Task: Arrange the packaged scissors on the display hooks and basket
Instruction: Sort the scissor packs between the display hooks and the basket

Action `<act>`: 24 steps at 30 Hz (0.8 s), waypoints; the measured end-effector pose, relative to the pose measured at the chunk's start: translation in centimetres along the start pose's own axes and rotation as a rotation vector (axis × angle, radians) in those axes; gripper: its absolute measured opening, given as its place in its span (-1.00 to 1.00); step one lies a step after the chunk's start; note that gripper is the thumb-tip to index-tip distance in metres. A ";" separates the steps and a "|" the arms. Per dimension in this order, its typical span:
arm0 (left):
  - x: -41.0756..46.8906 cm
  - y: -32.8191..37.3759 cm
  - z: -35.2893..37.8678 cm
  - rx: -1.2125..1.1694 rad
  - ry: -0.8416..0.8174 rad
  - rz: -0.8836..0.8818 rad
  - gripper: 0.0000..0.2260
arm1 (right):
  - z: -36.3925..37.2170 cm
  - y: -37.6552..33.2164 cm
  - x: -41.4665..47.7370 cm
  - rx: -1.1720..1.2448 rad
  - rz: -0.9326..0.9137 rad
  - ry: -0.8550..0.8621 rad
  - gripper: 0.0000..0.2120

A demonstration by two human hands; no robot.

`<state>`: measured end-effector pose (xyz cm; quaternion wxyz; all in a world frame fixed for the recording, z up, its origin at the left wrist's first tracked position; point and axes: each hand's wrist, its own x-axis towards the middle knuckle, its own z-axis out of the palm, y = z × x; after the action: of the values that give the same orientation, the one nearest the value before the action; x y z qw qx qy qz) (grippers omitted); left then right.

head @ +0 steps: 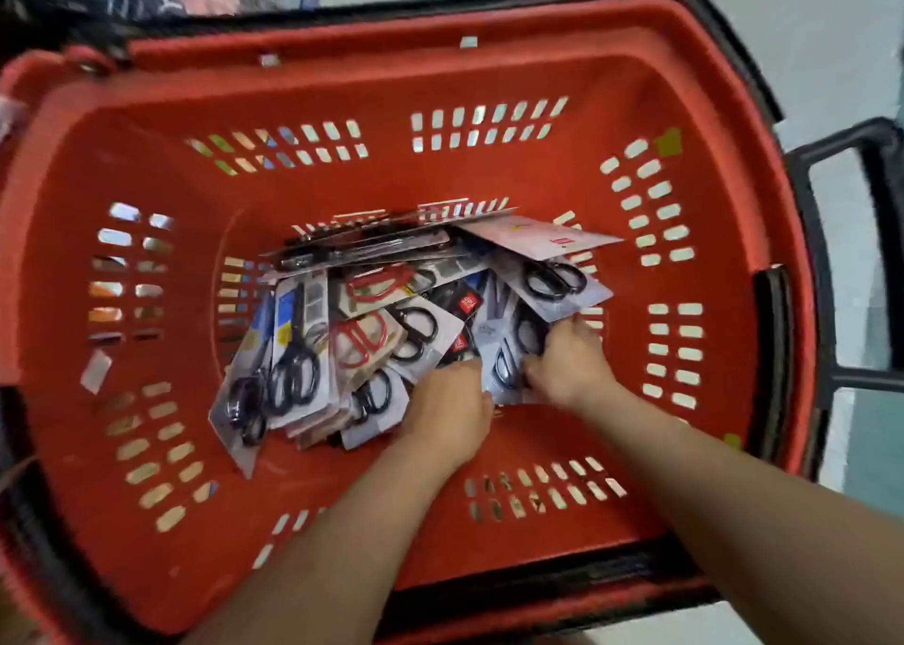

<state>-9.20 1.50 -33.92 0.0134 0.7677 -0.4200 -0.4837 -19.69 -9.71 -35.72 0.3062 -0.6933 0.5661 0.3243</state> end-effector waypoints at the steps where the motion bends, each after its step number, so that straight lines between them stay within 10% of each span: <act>1: 1.1 0.2 0.6 0.030 -0.014 -0.006 -0.72 | 0.5 -0.1 0.8 -0.016 0.014 0.011 -0.42; 4: 3.2 1.0 1.3 0.205 -0.002 -0.029 -0.44 | 0.9 -0.7 2.7 -0.003 0.015 0.032 -0.54; 17: 2.0 -1.3 -0.4 0.554 0.180 0.052 -0.33 | -0.6 -2.1 0.5 1.101 0.191 -0.151 -0.89; 24: 0.6 0.4 -5.0 0.224 0.192 -0.073 -0.59 | -5.0 -2.0 -2.3 0.955 0.082 0.005 -0.40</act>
<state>-5.56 -1.12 -31.54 -0.0500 0.8218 -0.4401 -0.3584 -17.59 -11.93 -30.77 0.5759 -0.4529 0.6795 0.0384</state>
